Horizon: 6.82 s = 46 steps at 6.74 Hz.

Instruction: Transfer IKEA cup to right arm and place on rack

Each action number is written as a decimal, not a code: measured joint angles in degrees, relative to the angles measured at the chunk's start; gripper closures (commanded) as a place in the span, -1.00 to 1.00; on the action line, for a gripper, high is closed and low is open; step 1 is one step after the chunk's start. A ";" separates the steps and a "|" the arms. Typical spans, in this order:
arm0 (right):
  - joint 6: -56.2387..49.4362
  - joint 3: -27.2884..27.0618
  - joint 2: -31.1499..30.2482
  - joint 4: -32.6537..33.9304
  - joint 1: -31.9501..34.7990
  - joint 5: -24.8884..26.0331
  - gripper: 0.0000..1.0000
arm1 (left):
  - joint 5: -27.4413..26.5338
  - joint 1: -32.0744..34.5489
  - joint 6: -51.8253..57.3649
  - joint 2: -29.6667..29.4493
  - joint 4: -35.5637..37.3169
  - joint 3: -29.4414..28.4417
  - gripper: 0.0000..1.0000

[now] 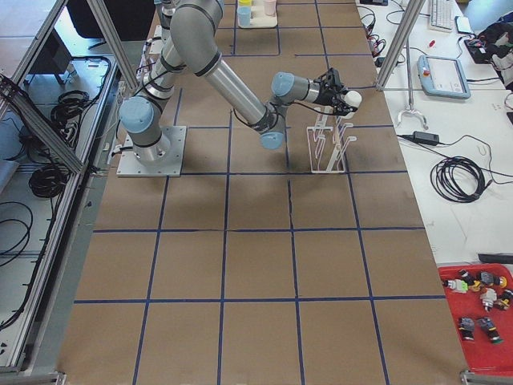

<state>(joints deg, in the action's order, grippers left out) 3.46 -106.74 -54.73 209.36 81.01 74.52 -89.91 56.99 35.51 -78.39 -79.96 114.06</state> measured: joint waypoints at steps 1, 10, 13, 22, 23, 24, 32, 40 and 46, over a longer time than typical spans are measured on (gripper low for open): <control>-0.05 -0.11 -0.17 -0.27 0.32 0.06 -1.00 | 0.04 -0.39 0.09 -0.08 1.09 1.92 -0.96; -0.30 -1.67 -15.94 -6.52 0.06 0.89 -1.00 | -1.84 -0.86 0.17 -5.04 24.77 21.06 -0.95; 1.21 -6.47 -26.47 -18.32 1.40 0.63 -1.00 | -3.21 -0.91 0.13 -5.14 25.93 21.40 0.29; 72.70 -17.61 -28.20 -5.54 12.56 -0.46 -1.00 | -2.17 -0.13 0.37 -5.15 14.58 5.69 1.00; 74.27 -17.68 -28.07 -5.24 12.58 -0.51 -1.00 | -0.07 0.10 -0.50 -5.66 6.43 -1.57 1.00; 74.74 -17.73 -27.98 -5.18 12.59 -0.52 -1.00 | 1.98 0.27 -1.51 -6.50 -0.85 -8.18 1.00; 74.93 -19.50 -27.99 -5.30 12.35 -0.52 -1.00 | 54.46 5.57 8.05 -15.10 14.43 -15.77 1.00; 75.38 -21.31 -27.85 -5.11 12.70 -1.27 -1.00 | 60.38 17.17 21.66 -11.99 36.32 1.41 0.99; 90.59 -21.69 -28.12 -5.07 16.20 -5.57 -0.98 | 59.97 23.78 7.30 -13.21 66.49 12.59 0.98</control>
<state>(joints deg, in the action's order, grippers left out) 94.06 -128.42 -82.85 204.29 97.20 68.96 -29.94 80.77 42.81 -91.59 -13.48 126.65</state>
